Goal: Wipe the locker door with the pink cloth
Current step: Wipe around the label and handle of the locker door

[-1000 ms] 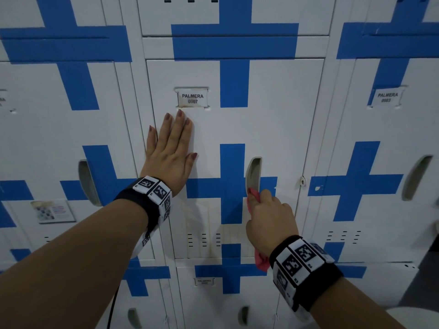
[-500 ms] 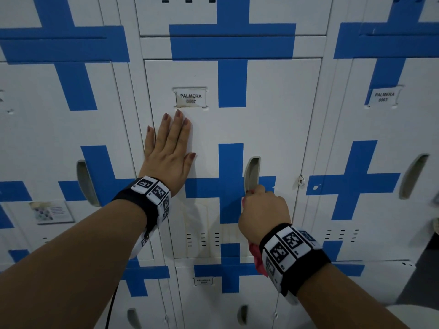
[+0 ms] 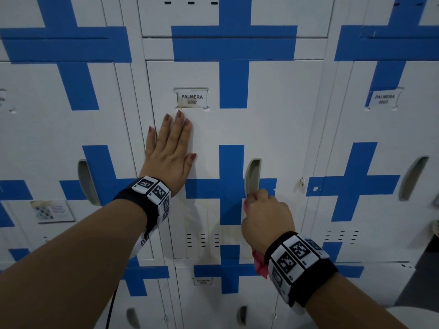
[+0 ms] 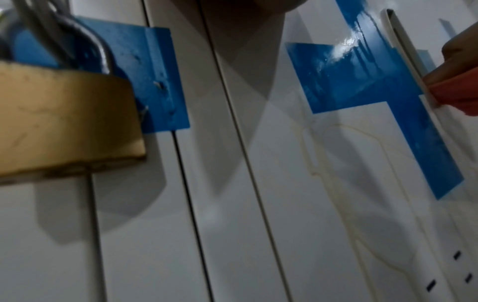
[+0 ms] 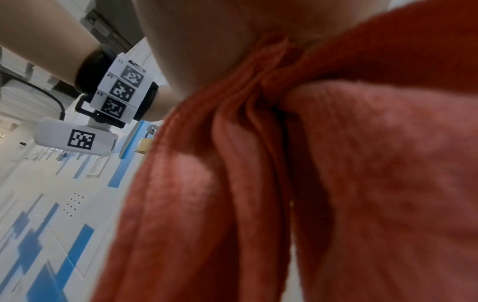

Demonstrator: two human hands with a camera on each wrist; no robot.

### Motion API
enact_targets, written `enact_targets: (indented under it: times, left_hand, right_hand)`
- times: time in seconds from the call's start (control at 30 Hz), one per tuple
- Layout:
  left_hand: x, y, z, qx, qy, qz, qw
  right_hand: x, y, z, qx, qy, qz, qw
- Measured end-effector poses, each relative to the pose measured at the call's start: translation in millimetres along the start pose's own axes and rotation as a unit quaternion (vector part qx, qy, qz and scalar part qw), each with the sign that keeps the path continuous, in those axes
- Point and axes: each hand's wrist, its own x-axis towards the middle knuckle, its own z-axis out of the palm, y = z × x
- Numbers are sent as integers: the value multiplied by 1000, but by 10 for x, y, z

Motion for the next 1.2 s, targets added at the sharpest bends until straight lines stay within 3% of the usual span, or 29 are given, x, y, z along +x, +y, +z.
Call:
enact_targets:
  times: [0.4,0.67,0.83,1.2]
  left_hand:
    - [1,-2,8,0,4,2,1000]
    - [-6,-19,10,-7,-3,7,1000]
    - [-5,-27,16,-5,-16,4,1000]
    - [-3,-28,32,1,-9,8,1000]
  right_hand:
    - [-44,70,46,46,21,-7,999]
    - [-2,103,-50,250,128,20,960]
    - [137,32,-62,304,95,36,947]
    - [-15,33,118,124,-2,30,992]
